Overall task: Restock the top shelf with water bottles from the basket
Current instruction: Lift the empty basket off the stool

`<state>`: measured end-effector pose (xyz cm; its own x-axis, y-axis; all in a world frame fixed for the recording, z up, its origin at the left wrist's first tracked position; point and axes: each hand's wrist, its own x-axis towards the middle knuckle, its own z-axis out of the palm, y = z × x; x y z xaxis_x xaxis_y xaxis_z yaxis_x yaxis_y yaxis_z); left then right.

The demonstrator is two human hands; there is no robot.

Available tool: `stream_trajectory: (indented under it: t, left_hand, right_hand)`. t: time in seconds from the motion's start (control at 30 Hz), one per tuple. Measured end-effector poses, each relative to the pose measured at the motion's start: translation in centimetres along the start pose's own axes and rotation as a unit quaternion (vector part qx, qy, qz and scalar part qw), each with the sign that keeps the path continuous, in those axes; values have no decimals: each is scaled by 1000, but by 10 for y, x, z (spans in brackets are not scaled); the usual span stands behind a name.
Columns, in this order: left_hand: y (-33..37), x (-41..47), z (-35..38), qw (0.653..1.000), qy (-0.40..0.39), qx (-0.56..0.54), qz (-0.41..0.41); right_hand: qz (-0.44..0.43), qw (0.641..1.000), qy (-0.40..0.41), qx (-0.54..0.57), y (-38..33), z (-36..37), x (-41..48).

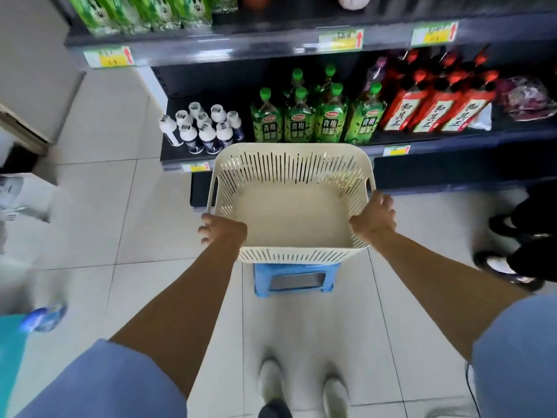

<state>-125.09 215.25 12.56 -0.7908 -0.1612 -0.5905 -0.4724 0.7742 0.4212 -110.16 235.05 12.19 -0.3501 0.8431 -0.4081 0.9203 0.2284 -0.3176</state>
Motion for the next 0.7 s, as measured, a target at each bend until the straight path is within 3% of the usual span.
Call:
stream_trajectory:
  t: [0.1,0.27,0.7]
  left_hand:
    - [-7,6,13,997,27,-75,-12]
    - [-12,11,20,995,53,-82,5]
    - [2,-25,-48,995,87,-55,-6]
  right_hand:
    - [27,998,-5,49,12,7,8]
    - [65,994,0,84,26,14,16]
    - [26,994,51,91,-8,-41,-16]
